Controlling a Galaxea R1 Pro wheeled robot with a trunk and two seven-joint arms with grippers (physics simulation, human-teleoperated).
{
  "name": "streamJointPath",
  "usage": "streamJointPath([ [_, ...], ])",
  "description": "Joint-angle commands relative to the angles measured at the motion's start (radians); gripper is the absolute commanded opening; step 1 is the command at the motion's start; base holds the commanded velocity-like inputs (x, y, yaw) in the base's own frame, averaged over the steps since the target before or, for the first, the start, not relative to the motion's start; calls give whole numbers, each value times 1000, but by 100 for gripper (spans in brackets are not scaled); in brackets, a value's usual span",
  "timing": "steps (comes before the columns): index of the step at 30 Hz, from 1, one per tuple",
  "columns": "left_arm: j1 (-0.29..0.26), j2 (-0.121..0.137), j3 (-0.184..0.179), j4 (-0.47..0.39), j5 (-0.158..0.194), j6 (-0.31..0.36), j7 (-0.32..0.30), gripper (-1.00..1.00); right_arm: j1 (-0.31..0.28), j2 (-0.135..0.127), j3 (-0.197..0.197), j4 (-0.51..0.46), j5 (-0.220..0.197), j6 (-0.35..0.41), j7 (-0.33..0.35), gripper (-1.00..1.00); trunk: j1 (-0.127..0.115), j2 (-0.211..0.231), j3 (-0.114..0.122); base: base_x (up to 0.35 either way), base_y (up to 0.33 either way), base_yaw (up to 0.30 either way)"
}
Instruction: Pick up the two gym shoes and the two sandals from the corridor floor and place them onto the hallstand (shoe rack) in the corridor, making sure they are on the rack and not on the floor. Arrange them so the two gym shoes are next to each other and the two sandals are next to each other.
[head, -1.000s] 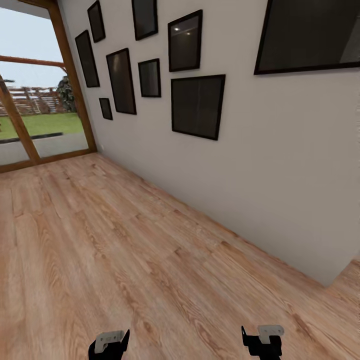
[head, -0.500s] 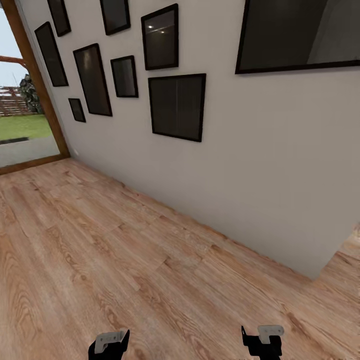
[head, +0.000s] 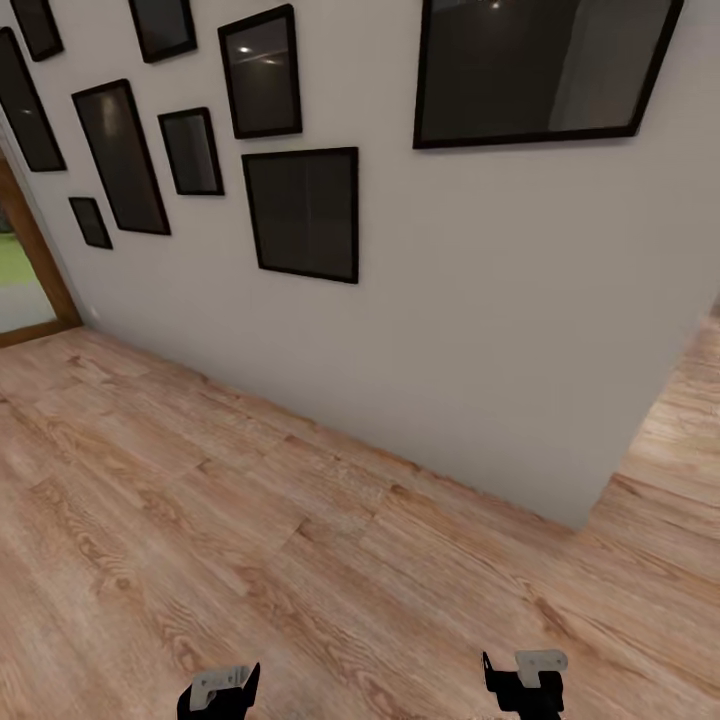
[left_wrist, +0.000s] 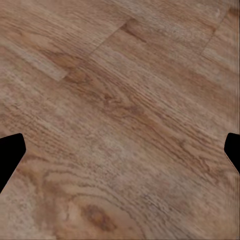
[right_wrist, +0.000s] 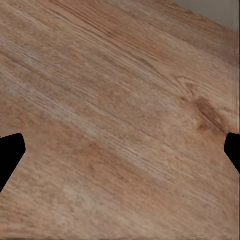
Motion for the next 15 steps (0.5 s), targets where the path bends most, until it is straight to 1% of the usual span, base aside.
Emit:
streamJointPath([
  [1, 0, -1, 9, 0, -9, -3, -5, 100, -1, 0, -5, 2, 11, -3, -6, 100, 0, 0, -1, 0, 0, -265],
  [15, 0, -1, 9, 0, -10, -3, -5, 100, -1, 0, -5, 2, 11, -3, -6, 100, 0, 0, -1, 0, 0, -265],
])
